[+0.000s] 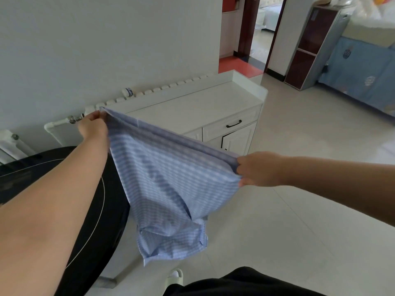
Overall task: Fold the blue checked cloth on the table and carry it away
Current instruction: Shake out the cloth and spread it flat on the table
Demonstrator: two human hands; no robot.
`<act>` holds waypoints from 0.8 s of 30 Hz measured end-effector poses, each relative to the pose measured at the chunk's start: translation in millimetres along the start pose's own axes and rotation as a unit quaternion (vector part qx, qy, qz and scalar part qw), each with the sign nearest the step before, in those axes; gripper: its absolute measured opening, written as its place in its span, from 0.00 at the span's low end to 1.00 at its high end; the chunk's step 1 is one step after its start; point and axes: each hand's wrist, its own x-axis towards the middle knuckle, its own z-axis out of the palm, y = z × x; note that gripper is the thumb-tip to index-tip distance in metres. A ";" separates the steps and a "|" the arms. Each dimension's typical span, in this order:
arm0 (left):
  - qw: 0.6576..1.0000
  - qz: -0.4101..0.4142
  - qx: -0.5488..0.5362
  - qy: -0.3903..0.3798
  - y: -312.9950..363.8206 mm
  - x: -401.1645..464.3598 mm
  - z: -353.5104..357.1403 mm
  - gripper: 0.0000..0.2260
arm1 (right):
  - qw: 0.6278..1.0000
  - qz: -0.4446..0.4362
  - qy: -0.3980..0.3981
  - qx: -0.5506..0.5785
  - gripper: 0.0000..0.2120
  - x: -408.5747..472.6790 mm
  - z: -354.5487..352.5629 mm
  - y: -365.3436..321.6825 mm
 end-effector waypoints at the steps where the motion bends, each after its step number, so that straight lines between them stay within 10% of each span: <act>1: 1.000 0.005 0.004 -0.006 -1.6 2.0 -1.7 0.11 | 1.000 0.013 -0.003 0.006 0.20 1.3 0.4 5.8; 15: 0.997 0.023 0.048 -0.049 -6.3 18.8 -29.3 0.15 | 0.981 0.028 0.151 0.118 0.13 -14.2 -28.6 41.8; 24: 0.997 0.022 0.070 -0.022 -2.1 5.6 -16.4 0.04 | 0.891 0.180 0.263 0.322 0.17 -4.6 -13.6 76.6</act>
